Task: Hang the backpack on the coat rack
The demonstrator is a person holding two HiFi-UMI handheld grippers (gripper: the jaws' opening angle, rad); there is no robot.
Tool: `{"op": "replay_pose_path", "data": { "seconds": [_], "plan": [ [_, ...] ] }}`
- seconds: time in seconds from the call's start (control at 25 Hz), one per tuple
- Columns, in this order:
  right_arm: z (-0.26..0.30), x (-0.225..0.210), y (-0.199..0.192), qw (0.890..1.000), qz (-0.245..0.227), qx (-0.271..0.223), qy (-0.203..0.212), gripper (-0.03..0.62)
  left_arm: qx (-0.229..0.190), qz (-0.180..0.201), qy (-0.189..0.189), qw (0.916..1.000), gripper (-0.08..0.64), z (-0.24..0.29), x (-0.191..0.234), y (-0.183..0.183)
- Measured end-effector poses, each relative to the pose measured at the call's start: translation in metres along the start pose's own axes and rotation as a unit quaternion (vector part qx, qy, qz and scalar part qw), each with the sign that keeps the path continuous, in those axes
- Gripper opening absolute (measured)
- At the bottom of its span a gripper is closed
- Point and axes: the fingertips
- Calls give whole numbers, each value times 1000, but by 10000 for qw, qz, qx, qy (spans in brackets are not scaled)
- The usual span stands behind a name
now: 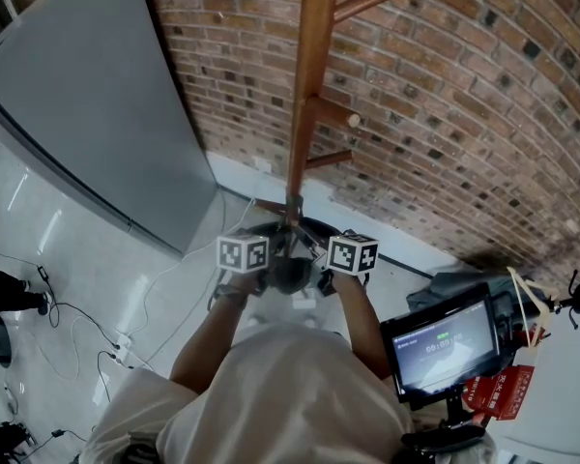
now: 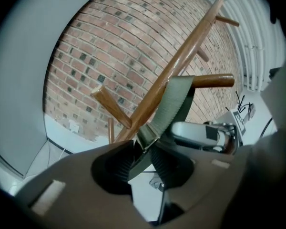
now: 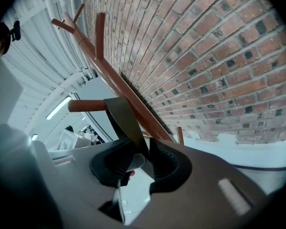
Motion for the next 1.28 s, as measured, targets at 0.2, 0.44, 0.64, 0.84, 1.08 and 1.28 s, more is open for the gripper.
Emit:
{"op": "replay_pose_path", "data": {
  "seconds": [0.2, 0.44, 0.64, 0.84, 1.08, 1.28],
  "plan": [
    [-17, 6, 1, 9994, -349, -65, -38, 110, 189, 584, 189, 9979, 140, -9, -8, 1],
    [-34, 9, 7, 9991, -340, -177, -188, 86, 311, 797, 210, 9961, 140, -22, -22, 4],
    [-51, 20, 21, 9980, -559, -82, -277, 2, 117, 1088, 274, 9936, 36, -40, -37, 23],
    [-73, 51, 51, 9932, -1114, -336, -69, 0, -213, 1963, 247, 9800, 0, -61, -72, 67],
    [-104, 93, 101, 9828, -1553, -986, 151, 0, -1038, 2407, 85, 9650, 0, -93, -124, 128],
    [-124, 120, 129, 9719, -1834, -1446, 282, 0, -1154, 2941, 333, 9482, 0, -110, -145, 151]
  ]
}}
Point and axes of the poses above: the fingertips, and each gripper's own axes: z forward along the fingers, x to its left, y out of its top, and after that the axes turned 15 degrees about -y, right-handed
